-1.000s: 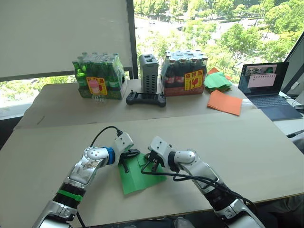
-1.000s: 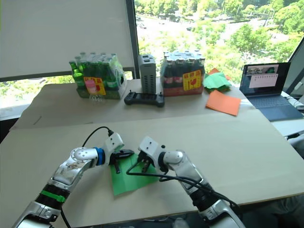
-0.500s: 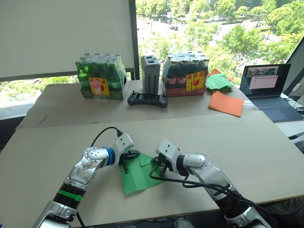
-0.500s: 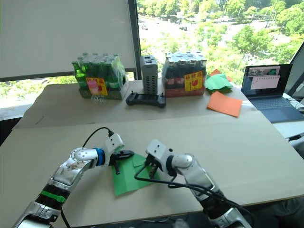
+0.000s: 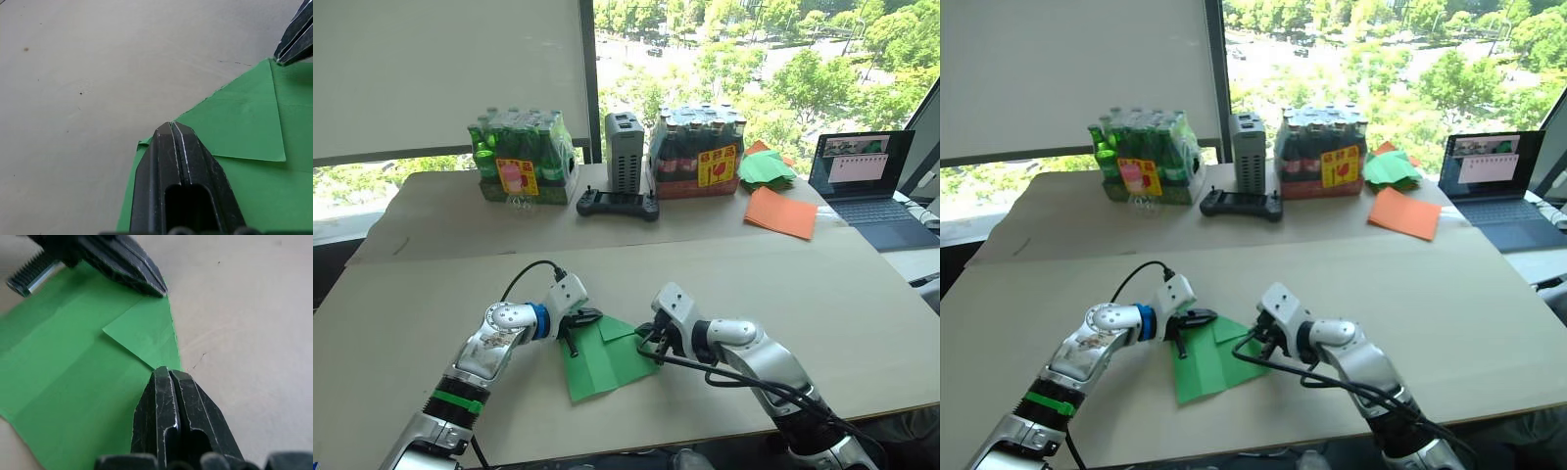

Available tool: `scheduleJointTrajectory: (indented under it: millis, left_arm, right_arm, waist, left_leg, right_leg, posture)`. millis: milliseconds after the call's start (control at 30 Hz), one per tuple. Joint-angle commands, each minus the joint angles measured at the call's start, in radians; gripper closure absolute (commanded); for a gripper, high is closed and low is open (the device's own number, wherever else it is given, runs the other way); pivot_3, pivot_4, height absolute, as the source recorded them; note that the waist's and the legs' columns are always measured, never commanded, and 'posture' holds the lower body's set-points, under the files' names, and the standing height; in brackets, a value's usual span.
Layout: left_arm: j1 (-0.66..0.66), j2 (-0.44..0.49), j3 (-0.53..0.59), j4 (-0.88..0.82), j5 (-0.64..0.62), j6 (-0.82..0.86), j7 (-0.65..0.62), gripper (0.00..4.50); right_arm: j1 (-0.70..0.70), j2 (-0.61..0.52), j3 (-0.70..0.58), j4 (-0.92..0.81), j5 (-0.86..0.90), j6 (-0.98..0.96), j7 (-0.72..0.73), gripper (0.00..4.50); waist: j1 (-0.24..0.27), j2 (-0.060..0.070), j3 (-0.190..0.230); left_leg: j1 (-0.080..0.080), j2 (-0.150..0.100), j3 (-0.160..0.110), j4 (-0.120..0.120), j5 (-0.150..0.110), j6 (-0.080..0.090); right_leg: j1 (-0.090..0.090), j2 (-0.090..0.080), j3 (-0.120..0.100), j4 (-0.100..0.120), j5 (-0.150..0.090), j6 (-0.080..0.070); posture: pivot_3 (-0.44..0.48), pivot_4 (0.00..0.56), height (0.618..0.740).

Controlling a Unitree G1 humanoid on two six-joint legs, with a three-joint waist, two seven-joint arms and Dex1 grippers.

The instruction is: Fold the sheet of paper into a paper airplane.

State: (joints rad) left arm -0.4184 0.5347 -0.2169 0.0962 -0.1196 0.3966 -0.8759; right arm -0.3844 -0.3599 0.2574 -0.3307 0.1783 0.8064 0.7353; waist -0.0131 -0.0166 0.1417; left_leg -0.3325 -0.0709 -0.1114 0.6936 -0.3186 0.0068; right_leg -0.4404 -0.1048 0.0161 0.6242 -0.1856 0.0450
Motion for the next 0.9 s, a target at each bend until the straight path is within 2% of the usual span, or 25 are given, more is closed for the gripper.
scheduleJointTrajectory:
  millis: [33,200,333,400,500,633,900]
  left_arm:
    - [-0.004,0.001,0.016,-0.01,-0.01,0.04,0.0,4.5]
    - [0.009,0.025,0.107,-0.1,-0.095,0.137,0.002,4.5]
    - [0.061,0.051,0.269,-0.22,-0.217,0.302,0.043,4.5]
    - [0.087,0.057,0.336,-0.261,-0.272,0.37,0.065,3.94]
    - [0.165,0.051,0.475,-0.332,-0.374,0.499,0.117,2.99]
    - [0.239,0.031,0.546,-0.387,-0.471,0.608,0.161,1.64]
    - [0.338,-0.06,0.558,-0.432,-0.559,0.666,0.252,1.64]
  right_arm:
    - [-0.04,0.033,-0.1,-0.108,0.113,0.0,0.003,4.48]
    - [-0.04,0.049,-0.086,-0.098,0.124,-0.027,-0.032,4.48]
    - [-0.021,0.035,-0.02,-0.071,0.079,-0.073,-0.049,4.48]
    - [-0.013,0.038,-0.004,-0.06,0.072,-0.091,-0.059,4.5]
    - [-0.003,0.039,0.015,-0.046,0.063,-0.114,-0.066,4.5]
    - [-0.007,0.041,0.021,-0.029,0.064,-0.132,-0.069,4.5]
    - [-0.076,0.068,0.083,0.102,0.012,-0.204,-0.065,4.5]
  waist:
    - [-0.001,0.0,0.0]
    - [-0.002,-0.001,0.002]
    - [-0.01,-0.001,0.002]
    - [-0.009,-0.001,0.002]
    - [-0.012,-0.001,0.002]
    - [-0.005,-0.002,0.003]
    - [-0.002,-0.003,0.004]
  left_leg:
    - [0.0,0.0,0.0,0.0,0.0,0.0]
    - [-0.002,0.0,0.0,0.0,0.0,0.0]
    - [-0.007,0.0,0.0,0.0,0.0,-0.001]
    - [-0.014,0.0,0.001,0.0,0.004,-0.008]
    - [-0.014,0.0,0.001,0.0,0.004,-0.007]
    - [-0.015,0.0,0.001,0.0,0.003,-0.005]
    - [-0.014,0.0,0.001,0.0,0.003,-0.006]
  right_leg:
    - [0.0,0.0,0.0,0.0,0.0,0.0]
    - [-0.002,0.0,-0.001,0.0,0.0,0.0]
    - [-0.011,0.0,0.0,0.001,0.0,0.0]
    - [-0.018,-0.001,0.0,0.002,0.0,0.0]
    - [-0.018,-0.002,0.0,0.002,0.0,-0.001]
    - [-0.018,-0.002,0.0,0.001,0.0,-0.001]
    - [-0.017,-0.002,-0.001,0.002,0.001,-0.002]
  posture:
    - [0.0,0.15,0.724]
    - [0.0,0.15,0.724]
    - [0.0,0.15,0.724]
    - [0.0,0.15,0.724]
    - [0.0,0.15,0.724]
    - [0.0,0.15,0.724]
    - [0.0,0.15,0.724]
